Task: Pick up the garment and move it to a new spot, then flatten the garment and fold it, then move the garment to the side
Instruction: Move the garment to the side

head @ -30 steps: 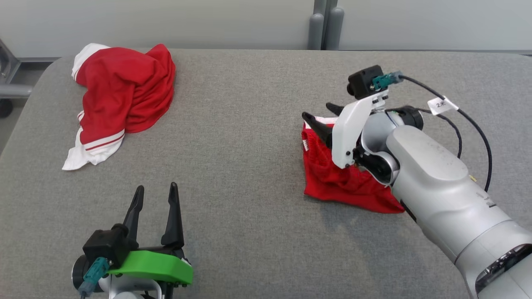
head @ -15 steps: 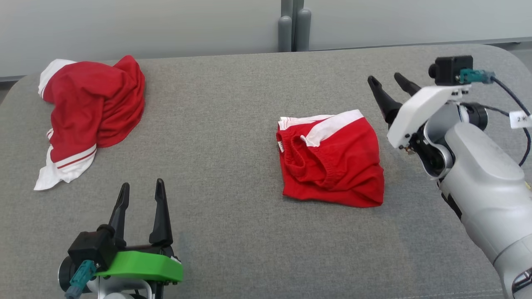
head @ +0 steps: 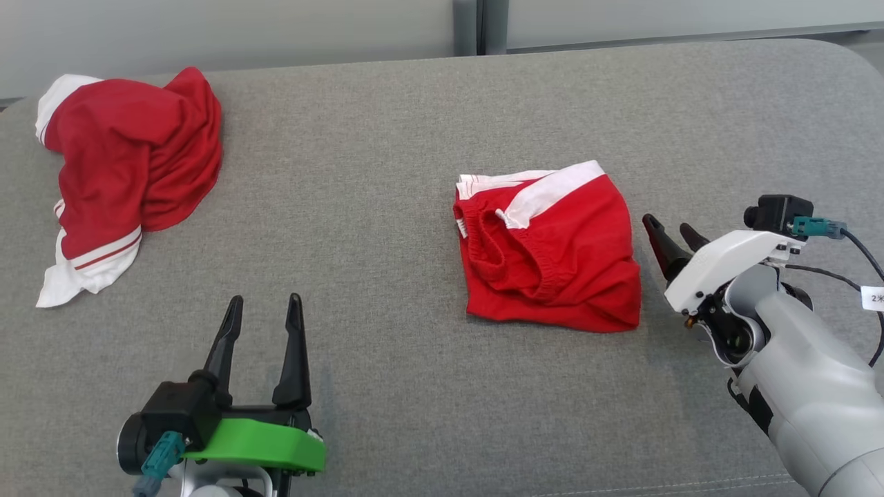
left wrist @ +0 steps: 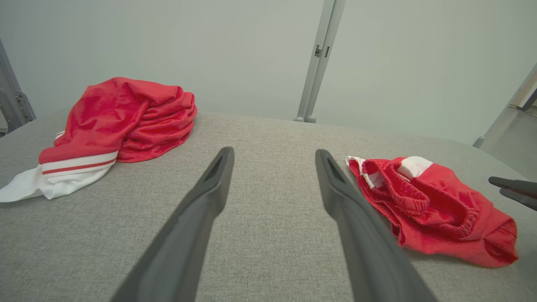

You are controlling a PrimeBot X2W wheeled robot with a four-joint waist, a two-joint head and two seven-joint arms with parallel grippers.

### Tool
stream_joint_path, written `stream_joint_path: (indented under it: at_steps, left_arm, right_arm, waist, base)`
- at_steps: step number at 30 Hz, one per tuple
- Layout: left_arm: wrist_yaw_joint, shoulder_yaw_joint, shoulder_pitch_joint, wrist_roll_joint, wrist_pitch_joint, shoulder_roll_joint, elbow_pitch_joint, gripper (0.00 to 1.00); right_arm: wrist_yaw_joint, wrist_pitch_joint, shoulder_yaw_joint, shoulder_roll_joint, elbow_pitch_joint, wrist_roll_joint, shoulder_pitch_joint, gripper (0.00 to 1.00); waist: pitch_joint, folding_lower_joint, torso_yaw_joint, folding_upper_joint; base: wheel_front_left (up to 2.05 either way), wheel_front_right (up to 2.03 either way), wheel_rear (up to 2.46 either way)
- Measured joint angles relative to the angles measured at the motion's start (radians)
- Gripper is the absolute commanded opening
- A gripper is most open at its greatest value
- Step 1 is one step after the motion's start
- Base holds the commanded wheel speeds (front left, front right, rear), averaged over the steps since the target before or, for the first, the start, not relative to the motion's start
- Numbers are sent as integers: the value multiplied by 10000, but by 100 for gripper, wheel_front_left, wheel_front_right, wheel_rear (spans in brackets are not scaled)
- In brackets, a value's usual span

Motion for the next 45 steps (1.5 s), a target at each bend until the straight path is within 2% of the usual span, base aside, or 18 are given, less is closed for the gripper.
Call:
stream_joint_path:
  at_steps: [16, 17, 18, 20, 22, 33, 41, 45]
  left_arm:
    - [0, 144, -285, 19, 0, -6, -153, 100]
    - [0, 201, -285, 19, 0, -6, -153, 100]
    - [0, 232, -285, 19, 0, -4, -151, 100]
    - [0, 251, -285, 19, 0, -6, -151, 100]
    - [0, 261, -285, 19, 0, -6, -151, 100]
    - [0, 535, -281, 35, 0, -10, -161, 100]
    - [0, 445, -277, 228, 0, -8, -265, 100]
    - [0, 228, -281, 257, -2, -10, -545, 100]
  right_arm:
    - [259, 403, -240, 31, 525, 681, -156, 98]
    - [259, 441, -234, 44, 529, 709, -214, 76]
    - [261, 460, -215, 46, 527, 709, -272, 48]
    - [261, 502, -167, 50, 525, 709, -332, 29]
    - [263, 545, -125, 35, 523, 709, -354, 0]
    - [349, 591, 282, -234, 443, 543, -499, 0]
    - [349, 589, 570, -1103, 410, 8, -1143, 0]
    - [349, 589, 635, -1971, 474, -420, -1789, 0]
  waist:
    - [757, 0, 1031, 0]
    - [781, 0, 1062, 0]
    - [798, 0, 1085, 0]
    - [816, 0, 1108, 0]
    - [813, 0, 1104, 0]
    - [743, 0, 776, 0]
    - [797, 0, 418, 0]
    - [1007, 0, 280, 0]
  base:
    - [0, 0, 0]
    - [0, 0, 0]
    - [0, 0, 0]
    - [0, 0, 0]
    - [0, 0, 0]
    - [0, 0, 0]
    - [0, 0, 0]
    - [0, 0, 0]
